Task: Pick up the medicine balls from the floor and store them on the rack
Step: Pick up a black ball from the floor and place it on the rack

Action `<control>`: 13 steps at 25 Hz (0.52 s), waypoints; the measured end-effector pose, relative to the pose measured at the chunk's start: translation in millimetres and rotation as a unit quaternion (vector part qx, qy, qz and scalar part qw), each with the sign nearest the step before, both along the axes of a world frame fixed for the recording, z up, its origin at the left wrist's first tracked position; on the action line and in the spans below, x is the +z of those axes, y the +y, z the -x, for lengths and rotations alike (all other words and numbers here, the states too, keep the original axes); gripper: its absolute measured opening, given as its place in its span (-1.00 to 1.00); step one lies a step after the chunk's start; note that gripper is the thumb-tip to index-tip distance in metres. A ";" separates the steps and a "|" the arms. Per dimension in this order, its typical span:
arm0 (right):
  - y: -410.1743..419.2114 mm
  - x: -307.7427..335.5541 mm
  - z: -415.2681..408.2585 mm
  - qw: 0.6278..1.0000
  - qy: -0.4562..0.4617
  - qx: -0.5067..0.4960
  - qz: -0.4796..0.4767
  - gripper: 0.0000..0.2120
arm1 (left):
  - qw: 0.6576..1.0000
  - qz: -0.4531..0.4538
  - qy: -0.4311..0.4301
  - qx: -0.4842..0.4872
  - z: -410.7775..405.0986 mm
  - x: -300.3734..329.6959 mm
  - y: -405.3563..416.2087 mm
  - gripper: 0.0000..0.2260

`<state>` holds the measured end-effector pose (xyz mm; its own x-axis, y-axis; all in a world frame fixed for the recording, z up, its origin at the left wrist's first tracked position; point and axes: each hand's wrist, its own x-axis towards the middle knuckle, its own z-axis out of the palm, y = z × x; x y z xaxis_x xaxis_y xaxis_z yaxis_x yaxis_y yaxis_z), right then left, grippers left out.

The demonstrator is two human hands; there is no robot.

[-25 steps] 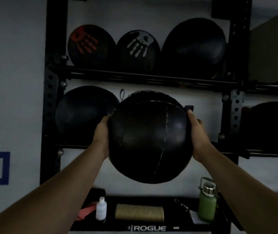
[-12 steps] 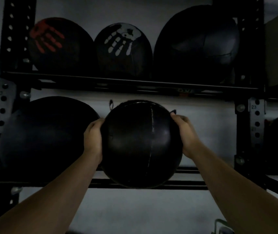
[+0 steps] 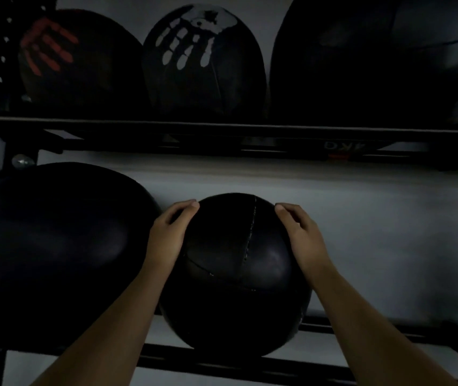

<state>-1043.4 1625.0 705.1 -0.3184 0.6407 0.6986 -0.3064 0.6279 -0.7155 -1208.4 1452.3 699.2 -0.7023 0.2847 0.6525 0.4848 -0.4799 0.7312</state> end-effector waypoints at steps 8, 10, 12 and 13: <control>-3.5 -0.2 -2.9 1.000 -0.011 -0.002 -0.011 -0.76 | 1.000 0.002 0.005 -0.009 5.1 -1.3 0.2 -0.90; -8.6 0.1 -7.9 0.999 -0.048 -0.007 -0.017 -0.66 | 0.999 0.031 0.024 -0.001 2.4 -1.3 -4.0 -0.88; -13.5 -0.4 -12.5 0.995 -0.088 -0.022 -0.030 -0.53 | 0.996 0.067 0.051 -0.003 -1.4 -0.7 -10.0 -0.79; -16.5 1.0 -15.0 0.992 -0.113 -0.031 -0.035 -0.49 | 0.993 0.091 0.069 0.000 -3.3 1.1 -13.0 -0.72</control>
